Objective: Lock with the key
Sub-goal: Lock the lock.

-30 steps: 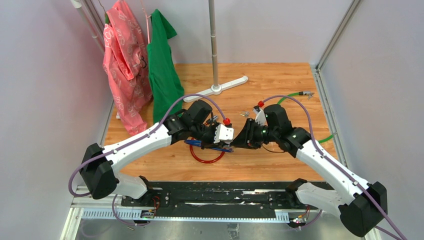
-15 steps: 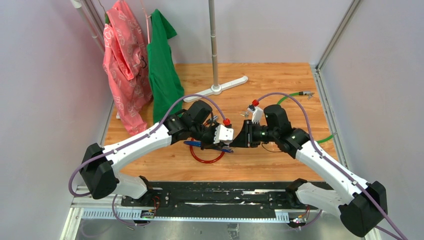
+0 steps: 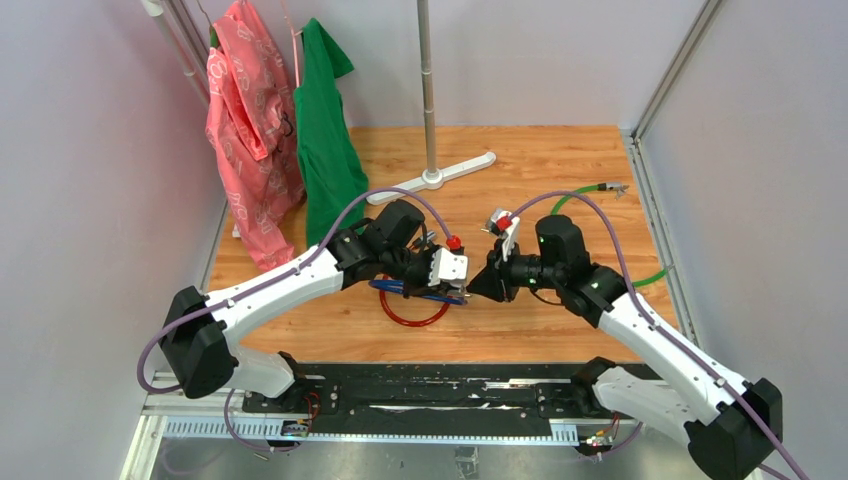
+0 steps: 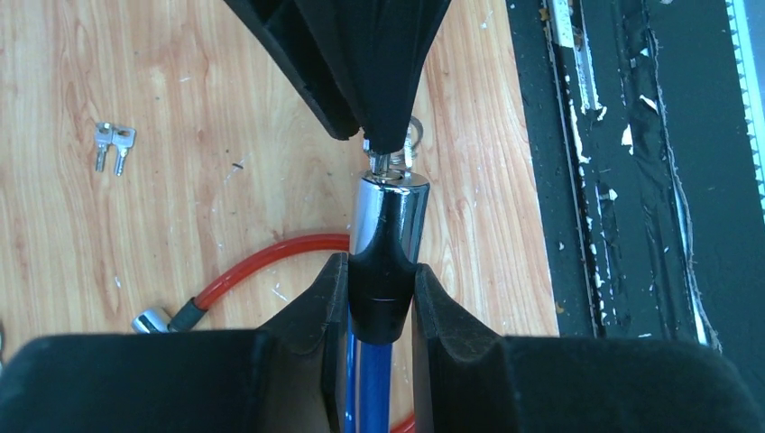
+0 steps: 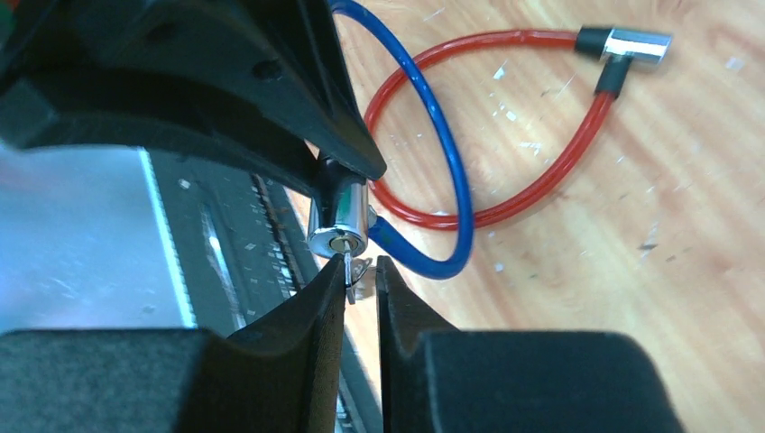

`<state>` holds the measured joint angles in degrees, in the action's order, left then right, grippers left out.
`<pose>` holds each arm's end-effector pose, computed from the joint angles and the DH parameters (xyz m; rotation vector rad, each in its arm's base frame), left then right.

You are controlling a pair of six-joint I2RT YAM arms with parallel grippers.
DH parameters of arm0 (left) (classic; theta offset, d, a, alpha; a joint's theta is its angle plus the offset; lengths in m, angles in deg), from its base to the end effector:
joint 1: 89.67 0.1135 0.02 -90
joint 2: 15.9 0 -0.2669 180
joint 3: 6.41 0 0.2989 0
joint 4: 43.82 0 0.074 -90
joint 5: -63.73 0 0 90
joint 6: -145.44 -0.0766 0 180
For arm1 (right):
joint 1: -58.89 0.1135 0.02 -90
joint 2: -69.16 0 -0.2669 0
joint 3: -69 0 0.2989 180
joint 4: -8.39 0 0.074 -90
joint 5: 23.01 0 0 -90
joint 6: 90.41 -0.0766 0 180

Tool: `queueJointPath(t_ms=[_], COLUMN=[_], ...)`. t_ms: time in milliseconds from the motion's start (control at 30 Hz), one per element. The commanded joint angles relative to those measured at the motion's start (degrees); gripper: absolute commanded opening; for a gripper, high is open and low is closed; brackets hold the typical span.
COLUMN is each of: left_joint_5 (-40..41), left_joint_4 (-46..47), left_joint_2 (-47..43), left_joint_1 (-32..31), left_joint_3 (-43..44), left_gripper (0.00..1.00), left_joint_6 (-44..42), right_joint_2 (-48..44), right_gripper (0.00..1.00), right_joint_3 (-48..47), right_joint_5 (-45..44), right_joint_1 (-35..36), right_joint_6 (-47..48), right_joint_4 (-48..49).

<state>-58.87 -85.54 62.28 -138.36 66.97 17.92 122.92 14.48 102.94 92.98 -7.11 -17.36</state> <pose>0.2057 -0.2965 0.2492 1.7933 1.5178 -0.7697 0.2103 0.1966 0.2753 -0.8929 1.8825 1.0735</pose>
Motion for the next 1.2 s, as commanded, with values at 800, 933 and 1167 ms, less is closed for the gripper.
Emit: queueJointPath(t_ms=[800,933,1167], left_joint_5=[0.93,1.00,1.48], left_joint_4=[-4.83,-5.01,-5.77], left_joint_2=[1.60,1.54,1.78], left_joint_1=[0.17,0.18,0.17], left_joint_3=[-1.41,-1.09,-0.70], left_gripper=[0.00,0.00,0.00], left_joint_6=[0.58,1.12,0.96], right_joint_2=[-10.13,-10.10,-12.05], right_gripper=[0.00,0.00,0.00], right_joint_3=[10.87,11.07,15.32], right_joint_5=[-12.57,-12.24,-17.45], right_joint_1=[10.46,10.60,13.67], right_joint_6=[68.29,76.48,90.46], right_joint_4=[4.59,1.57,5.77])
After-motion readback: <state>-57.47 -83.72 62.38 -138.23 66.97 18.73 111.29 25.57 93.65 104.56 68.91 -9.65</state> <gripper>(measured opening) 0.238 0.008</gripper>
